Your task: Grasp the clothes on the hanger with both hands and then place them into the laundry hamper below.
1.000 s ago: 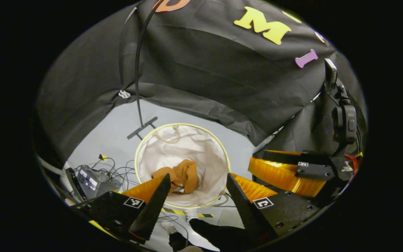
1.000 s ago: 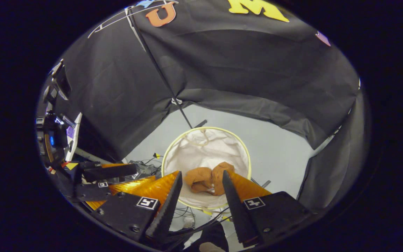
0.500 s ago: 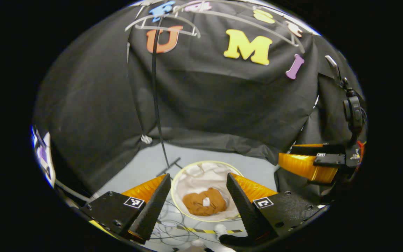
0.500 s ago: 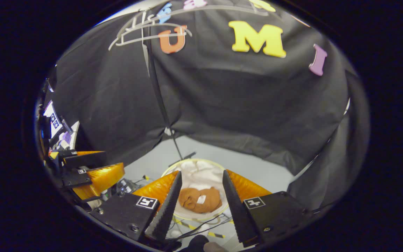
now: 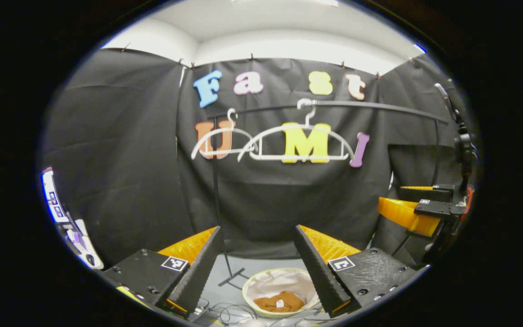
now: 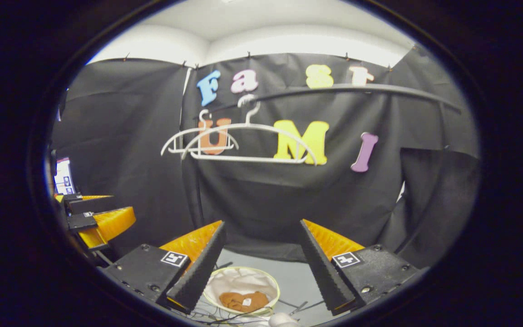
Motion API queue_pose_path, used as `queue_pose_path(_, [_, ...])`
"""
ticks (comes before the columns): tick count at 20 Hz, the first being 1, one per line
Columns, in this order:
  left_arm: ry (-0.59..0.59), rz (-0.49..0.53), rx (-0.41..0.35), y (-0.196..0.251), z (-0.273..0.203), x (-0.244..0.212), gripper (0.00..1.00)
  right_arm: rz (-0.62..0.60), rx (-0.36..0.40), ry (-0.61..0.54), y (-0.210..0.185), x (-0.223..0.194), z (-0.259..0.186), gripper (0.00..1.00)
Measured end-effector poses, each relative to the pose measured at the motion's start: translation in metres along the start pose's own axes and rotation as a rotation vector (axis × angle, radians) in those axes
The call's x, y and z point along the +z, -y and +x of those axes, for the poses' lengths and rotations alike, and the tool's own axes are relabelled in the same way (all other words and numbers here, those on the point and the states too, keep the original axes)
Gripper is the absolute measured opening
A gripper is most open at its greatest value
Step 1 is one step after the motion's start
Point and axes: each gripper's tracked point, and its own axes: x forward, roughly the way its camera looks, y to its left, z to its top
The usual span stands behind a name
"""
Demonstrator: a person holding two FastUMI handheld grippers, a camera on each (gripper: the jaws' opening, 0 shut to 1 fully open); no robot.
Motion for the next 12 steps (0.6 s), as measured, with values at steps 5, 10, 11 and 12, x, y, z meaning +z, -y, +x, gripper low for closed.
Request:
queue_pose_path(5, [0.108,-0.010,-0.027,-0.001,-0.041,0.049,1.00,0.083,-0.030,0.096,0.004,0.051,-0.050,1.00])
queue_pose_path(10, [0.163,0.002,0.010,0.003,-0.054,0.074,1.00,0.072,-0.005,0.122,0.012,0.066,-0.074,1.00])
queue_pose_path(11, [0.164,-0.002,0.024,0.004,-0.055,0.075,1.00,0.069,-0.002,0.116,0.012,0.066,-0.076,1.00])
queue_pose_path(12, [0.161,-0.007,0.031,0.004,-0.056,0.074,1.00,0.071,-0.006,0.117,0.015,0.067,-0.080,1.00])
